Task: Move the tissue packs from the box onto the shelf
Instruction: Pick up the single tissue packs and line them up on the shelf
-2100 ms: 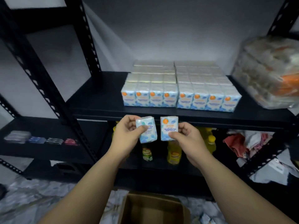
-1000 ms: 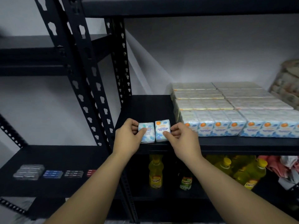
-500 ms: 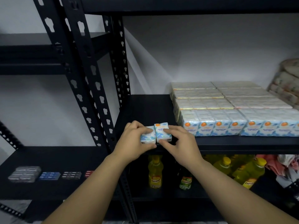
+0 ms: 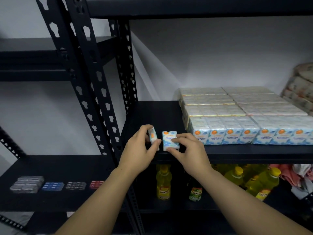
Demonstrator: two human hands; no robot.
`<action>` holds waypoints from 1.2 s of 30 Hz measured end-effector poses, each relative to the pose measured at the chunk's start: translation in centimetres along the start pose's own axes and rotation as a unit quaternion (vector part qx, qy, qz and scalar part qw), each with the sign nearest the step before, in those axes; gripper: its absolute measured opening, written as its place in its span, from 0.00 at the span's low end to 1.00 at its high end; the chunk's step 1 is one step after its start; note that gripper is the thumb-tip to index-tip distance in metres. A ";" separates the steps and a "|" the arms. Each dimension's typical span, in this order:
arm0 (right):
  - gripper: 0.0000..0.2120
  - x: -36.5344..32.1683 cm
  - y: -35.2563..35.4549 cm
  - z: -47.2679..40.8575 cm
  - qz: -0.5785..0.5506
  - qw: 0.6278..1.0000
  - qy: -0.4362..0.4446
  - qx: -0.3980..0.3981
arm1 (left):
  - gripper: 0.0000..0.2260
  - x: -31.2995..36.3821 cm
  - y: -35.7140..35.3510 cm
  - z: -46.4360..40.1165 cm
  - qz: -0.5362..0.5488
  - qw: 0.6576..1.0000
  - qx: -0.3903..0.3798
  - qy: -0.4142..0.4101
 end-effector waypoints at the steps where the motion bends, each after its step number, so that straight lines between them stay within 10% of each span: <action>1: 0.19 0.0 0.0 0.0 0.001 1.000 0.002 0.000 | 0.18 0.0 -0.1 0.1 0.002 1.000 -0.002 0.002; 36: 0.15 -2.3 -4.0 -6.5 0.048 0.997 -0.060 0.009 | 0.09 -4.4 -3.0 -5.3 -0.076 0.994 0.003 0.075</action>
Point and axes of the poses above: each hand's wrist, its own z-axis away from the middle knuckle, its own y-axis out of the back of the hand, x = y × z, the point moved 2 cm from there along -z, towards the middle knuckle, and after that the axes turned 11 degrees about -y, right-handed, at the moved point
